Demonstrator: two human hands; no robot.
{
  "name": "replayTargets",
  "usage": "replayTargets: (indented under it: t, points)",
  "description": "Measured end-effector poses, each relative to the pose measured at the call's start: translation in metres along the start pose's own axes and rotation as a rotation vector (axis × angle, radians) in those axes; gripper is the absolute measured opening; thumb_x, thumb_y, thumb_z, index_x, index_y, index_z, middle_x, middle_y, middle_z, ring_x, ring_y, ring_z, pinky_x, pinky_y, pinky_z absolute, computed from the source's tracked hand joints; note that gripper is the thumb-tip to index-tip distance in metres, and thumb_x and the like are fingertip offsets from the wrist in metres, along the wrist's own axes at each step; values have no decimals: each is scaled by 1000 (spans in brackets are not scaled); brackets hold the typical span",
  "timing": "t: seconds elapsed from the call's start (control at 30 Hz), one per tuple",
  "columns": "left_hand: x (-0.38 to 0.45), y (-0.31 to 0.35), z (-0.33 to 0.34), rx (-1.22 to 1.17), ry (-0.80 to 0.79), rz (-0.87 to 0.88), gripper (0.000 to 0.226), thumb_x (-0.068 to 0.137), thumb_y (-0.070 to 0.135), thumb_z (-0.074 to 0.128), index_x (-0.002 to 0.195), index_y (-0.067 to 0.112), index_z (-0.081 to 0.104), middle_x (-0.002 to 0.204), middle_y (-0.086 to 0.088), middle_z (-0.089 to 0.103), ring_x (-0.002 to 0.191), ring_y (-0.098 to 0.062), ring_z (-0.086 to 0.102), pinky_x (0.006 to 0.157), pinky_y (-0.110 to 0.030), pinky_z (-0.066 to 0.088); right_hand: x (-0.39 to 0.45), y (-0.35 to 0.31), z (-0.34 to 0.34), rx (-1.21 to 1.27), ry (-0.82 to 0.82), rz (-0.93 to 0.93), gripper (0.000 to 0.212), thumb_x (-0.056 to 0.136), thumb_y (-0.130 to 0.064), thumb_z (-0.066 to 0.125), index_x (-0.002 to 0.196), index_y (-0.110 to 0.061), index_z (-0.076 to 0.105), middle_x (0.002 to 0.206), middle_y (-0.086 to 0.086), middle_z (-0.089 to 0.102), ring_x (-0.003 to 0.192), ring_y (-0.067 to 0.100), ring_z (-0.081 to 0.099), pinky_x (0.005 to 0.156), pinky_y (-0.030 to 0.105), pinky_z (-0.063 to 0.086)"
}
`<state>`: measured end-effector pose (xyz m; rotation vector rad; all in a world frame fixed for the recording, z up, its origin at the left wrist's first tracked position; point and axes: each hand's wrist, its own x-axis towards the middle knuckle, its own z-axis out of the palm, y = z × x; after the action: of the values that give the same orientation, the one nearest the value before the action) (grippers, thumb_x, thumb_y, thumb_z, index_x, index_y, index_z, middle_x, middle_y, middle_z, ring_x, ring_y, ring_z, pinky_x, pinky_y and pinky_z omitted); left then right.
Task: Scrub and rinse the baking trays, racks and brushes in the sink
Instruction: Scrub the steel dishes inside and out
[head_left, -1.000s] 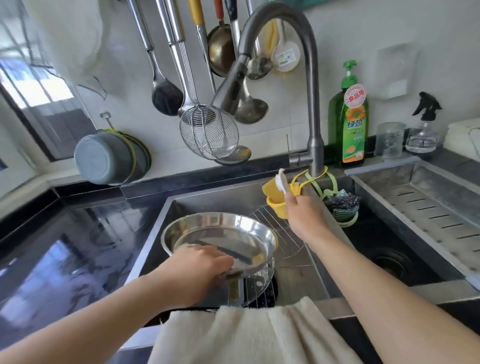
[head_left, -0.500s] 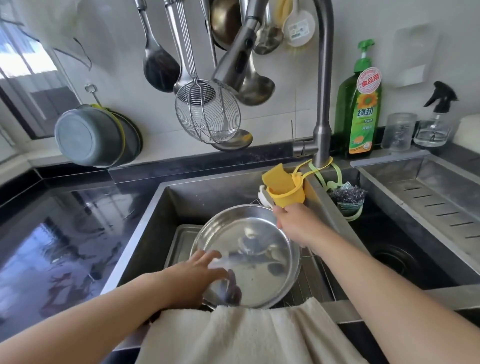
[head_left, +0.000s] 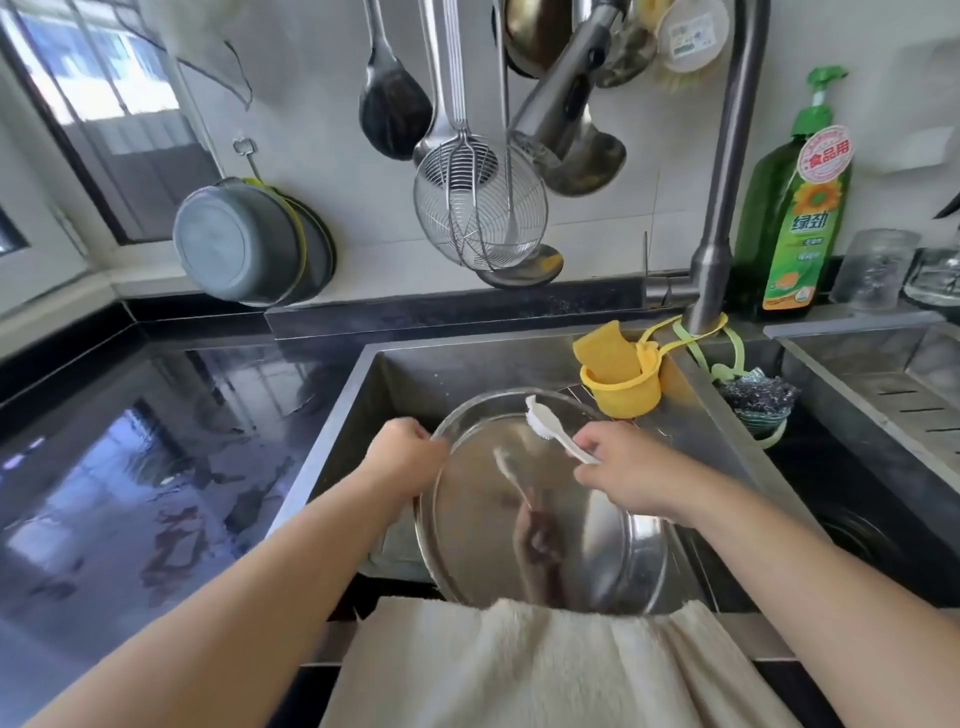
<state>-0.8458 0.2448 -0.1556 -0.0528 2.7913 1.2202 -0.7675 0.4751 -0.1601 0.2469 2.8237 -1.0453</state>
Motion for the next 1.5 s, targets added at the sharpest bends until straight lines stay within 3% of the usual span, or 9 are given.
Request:
replayTargets:
  t: [0.17,0.37,0.57,0.7,0.83,0.93,1.13,1.23,1.5]
  points:
    - [-17,5,4,-164,27,148,26,94,16,59,73,16,44,67,0,48,62,-16,43,53,-30,33,-7,-7,4,135,23,-84,24,103,-10,50,80,-6,55,69,8,47,53,17,41,50,27,37]
    - [-12,2,-18,-654,94,-33,21,84,2,57,74,15,44,67,0,41,63,-19,37,58,-33,30,-25,-46,-23,-25,56,-77,38,106,-21,46,71,-9,52,62,-6,56,46,7,39,48,20,35]
    - [-17,4,-23,-873,185,-113,29,97,20,58,125,23,53,111,2,61,82,-10,56,72,-32,44,-4,-147,-2,-266,-230,-104,33,101,-5,45,120,-24,64,89,3,72,62,13,55,52,26,42]
    - [-5,-10,-23,-898,237,-122,44,103,30,54,147,28,54,143,5,59,125,-18,58,107,-39,45,4,-174,33,-209,-343,-94,24,98,-11,50,94,-22,71,81,0,70,60,15,50,48,25,37]
    - [-3,-18,-29,-1132,272,-205,32,102,29,50,121,38,74,117,11,74,110,-18,67,102,-44,54,-10,-155,32,-571,-496,-4,29,95,-12,57,119,-20,72,87,3,67,68,20,54,53,27,43]
    - [-10,-10,-29,-1184,255,-142,35,105,26,52,135,33,69,121,20,69,110,-7,64,105,-33,49,-13,-150,17,-815,-574,100,37,98,-12,54,134,-12,65,88,3,66,65,19,52,46,23,41]
    - [-7,-9,-25,-1141,285,-15,34,101,27,55,131,32,72,119,18,73,114,-6,66,105,-30,48,9,-176,16,-149,-362,26,31,94,-8,59,120,-20,71,70,1,60,47,10,33,41,21,21]
    - [-6,-13,-27,-1218,324,-56,34,103,19,54,125,33,75,113,17,77,112,-8,69,108,-37,51,0,-147,13,-534,-492,128,23,96,-17,60,115,-11,73,71,1,62,50,12,41,43,22,31]
    - [-10,-3,-24,-1163,302,124,37,105,12,52,132,28,72,124,16,73,120,-2,65,113,-36,48,-8,-107,4,-1011,-107,93,9,91,-5,51,89,-11,58,80,1,48,63,17,47,63,33,47]
